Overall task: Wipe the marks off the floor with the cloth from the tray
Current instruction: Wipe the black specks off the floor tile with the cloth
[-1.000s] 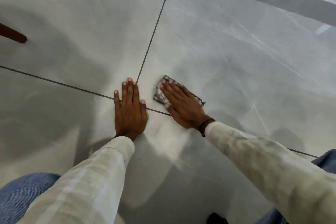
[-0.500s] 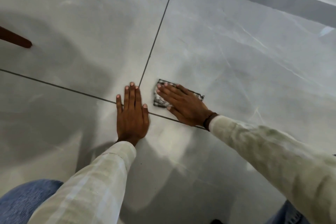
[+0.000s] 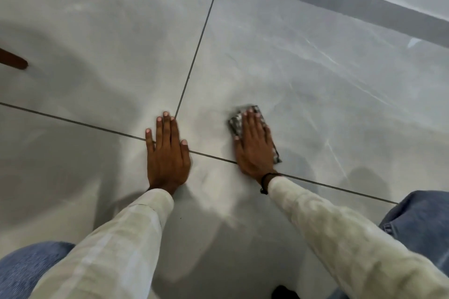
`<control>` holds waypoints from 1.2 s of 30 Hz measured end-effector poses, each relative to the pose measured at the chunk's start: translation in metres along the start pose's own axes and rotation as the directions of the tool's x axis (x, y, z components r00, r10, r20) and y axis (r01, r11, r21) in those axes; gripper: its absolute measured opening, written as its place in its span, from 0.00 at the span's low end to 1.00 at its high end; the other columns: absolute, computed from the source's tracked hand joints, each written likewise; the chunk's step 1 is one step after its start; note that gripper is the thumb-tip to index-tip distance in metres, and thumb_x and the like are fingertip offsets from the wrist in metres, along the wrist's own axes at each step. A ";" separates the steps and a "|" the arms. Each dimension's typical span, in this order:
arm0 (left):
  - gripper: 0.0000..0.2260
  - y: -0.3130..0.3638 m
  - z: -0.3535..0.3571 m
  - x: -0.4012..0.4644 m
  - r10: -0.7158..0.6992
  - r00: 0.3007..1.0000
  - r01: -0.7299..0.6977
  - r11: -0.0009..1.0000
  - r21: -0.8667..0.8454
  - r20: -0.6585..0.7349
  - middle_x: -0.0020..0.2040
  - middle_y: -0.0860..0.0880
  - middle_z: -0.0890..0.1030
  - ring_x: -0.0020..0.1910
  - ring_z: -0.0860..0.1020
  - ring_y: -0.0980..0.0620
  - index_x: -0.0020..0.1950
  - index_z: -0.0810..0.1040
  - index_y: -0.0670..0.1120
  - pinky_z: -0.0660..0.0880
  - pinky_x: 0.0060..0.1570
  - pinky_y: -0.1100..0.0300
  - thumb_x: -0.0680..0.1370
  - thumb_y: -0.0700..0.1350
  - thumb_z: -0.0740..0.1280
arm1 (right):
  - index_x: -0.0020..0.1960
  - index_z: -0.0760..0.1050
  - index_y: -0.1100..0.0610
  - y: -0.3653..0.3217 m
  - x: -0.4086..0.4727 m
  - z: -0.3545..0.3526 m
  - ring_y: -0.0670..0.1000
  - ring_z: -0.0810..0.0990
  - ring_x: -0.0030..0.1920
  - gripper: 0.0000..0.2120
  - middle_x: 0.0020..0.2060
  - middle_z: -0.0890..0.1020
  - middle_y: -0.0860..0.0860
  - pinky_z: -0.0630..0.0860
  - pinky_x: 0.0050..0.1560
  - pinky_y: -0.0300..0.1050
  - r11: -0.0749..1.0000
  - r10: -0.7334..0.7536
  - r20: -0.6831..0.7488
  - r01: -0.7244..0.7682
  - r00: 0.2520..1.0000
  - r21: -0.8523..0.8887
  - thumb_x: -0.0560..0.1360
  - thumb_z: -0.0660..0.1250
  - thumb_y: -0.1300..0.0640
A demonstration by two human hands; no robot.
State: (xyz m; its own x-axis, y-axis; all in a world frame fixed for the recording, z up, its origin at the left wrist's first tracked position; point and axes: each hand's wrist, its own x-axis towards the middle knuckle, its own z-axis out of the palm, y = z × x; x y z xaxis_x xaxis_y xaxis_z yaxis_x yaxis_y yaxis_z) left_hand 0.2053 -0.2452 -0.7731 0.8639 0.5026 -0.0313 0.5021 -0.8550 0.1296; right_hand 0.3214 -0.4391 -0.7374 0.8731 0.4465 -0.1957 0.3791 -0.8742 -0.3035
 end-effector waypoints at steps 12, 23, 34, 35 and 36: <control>0.31 -0.001 0.000 0.000 0.013 1.000 -0.013 1.000 -0.023 -0.002 0.87 0.41 0.55 0.87 0.56 0.41 0.86 0.53 0.39 0.52 0.84 0.37 0.84 0.49 0.52 | 0.87 0.46 0.57 0.053 0.024 -0.026 0.53 0.45 0.87 0.32 0.87 0.47 0.54 0.47 0.87 0.55 0.971 0.237 -0.010 -0.237 0.971 0.026 0.87 0.54 0.51; 0.27 0.010 -0.036 0.006 -0.030 0.995 0.043 0.990 -0.136 0.100 0.84 0.39 0.65 0.84 0.63 0.38 0.80 0.67 0.39 0.57 0.81 0.39 0.82 0.47 0.60 | 0.68 0.81 0.61 -0.020 -0.016 -0.026 0.62 0.75 0.72 0.22 0.71 0.80 0.59 0.70 0.73 0.51 0.927 0.221 -0.028 -0.201 0.975 0.317 0.75 0.72 0.56; 0.15 0.095 -0.051 0.010 -0.055 0.980 0.131 0.902 -0.410 0.191 0.56 0.42 0.84 0.58 0.79 0.39 0.53 0.85 0.41 0.75 0.59 0.46 0.82 0.50 0.64 | 0.43 0.83 0.56 0.035 0.006 -0.061 0.59 0.86 0.50 0.11 0.43 0.87 0.54 0.85 0.58 0.56 0.514 0.531 0.226 -0.522 0.817 0.681 0.73 0.72 0.47; 0.16 0.105 -0.052 0.008 -0.071 0.975 0.156 0.891 -0.425 0.210 0.57 0.42 0.84 0.59 0.79 0.38 0.53 0.85 0.41 0.75 0.60 0.46 0.82 0.52 0.64 | 0.44 0.84 0.56 0.048 0.006 -0.063 0.61 0.86 0.53 0.13 0.46 0.88 0.56 0.84 0.60 0.59 0.453 0.577 0.251 -0.561 0.777 0.693 0.73 0.72 0.46; 0.17 0.114 -0.052 0.008 -0.087 0.968 0.184 0.886 -0.426 0.237 0.58 0.42 0.83 0.60 0.79 0.38 0.55 0.84 0.41 0.75 0.61 0.46 0.81 0.54 0.65 | 0.46 0.84 0.57 0.062 0.005 -0.065 0.62 0.86 0.55 0.14 0.50 0.89 0.58 0.83 0.62 0.62 0.395 0.614 0.277 -0.592 0.739 0.703 0.73 0.71 0.46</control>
State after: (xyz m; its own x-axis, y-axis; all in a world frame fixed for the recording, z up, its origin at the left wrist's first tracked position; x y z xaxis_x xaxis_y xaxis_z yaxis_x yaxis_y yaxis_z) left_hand 0.2669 -0.3319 -0.7066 0.8013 0.5308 -0.2760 0.5874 -0.6107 0.5310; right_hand 0.3694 -0.5031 -0.6971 0.7930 -0.1535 -0.5896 -0.5824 -0.4750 -0.6597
